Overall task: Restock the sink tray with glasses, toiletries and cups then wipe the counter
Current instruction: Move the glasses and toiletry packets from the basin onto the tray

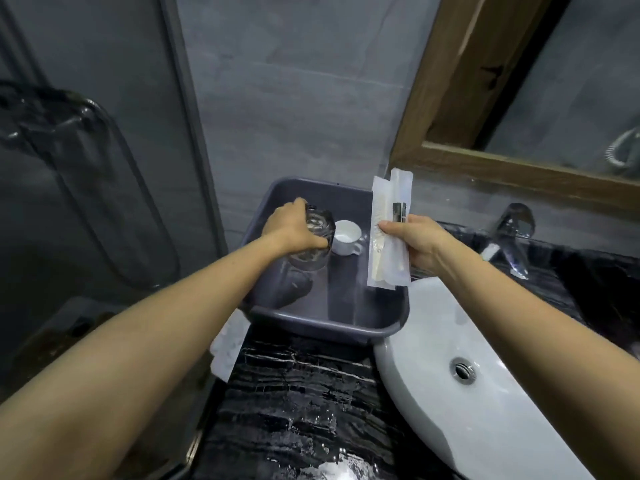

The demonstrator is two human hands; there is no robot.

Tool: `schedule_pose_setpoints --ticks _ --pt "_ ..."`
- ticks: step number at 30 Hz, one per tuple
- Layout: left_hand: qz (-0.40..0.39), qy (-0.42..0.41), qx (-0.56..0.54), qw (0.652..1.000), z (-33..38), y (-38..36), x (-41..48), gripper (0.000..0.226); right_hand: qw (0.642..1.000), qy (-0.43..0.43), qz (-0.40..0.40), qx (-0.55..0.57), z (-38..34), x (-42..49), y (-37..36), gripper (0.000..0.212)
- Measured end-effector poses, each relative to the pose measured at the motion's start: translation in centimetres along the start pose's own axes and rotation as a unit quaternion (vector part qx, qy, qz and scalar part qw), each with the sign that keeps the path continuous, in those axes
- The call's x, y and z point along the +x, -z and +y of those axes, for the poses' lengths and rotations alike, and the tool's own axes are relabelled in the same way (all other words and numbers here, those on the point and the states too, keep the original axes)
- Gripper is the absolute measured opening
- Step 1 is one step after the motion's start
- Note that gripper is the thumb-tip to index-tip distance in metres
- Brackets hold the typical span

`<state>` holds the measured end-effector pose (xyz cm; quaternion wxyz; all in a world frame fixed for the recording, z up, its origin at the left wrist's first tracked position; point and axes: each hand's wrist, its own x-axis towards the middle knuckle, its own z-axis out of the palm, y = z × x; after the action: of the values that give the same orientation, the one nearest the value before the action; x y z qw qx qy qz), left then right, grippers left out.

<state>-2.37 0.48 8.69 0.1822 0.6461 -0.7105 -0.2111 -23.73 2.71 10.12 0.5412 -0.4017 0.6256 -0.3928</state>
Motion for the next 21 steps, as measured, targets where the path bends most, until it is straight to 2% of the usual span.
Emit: schedule_pose_setpoints --ticks 4,12,18,21 --pt "0.017 -0.035 -0.025 0.999 3.5 1.1 -1.1 0.069 0.999 0.023 0.039 -0.018 -0.8 -3.2 3.1 0.008" --pt "-0.009 -0.122 -0.034 0.992 12.1 0.4 -3.9 0.059 0.991 0.046 0.118 -0.038 -0.9 -9.3 10.0 0.015" --pt "-0.032 -0.18 -0.011 0.983 19.5 -1.7 -6.0 0.077 0.982 0.051 0.169 -0.061 0.3 -13.7 16.6 0.005" --pt "-0.033 -0.205 -0.001 0.978 23.5 -3.5 -7.0 0.076 0.975 0.059 0.205 -0.061 1.5 -15.5 20.5 0.002"
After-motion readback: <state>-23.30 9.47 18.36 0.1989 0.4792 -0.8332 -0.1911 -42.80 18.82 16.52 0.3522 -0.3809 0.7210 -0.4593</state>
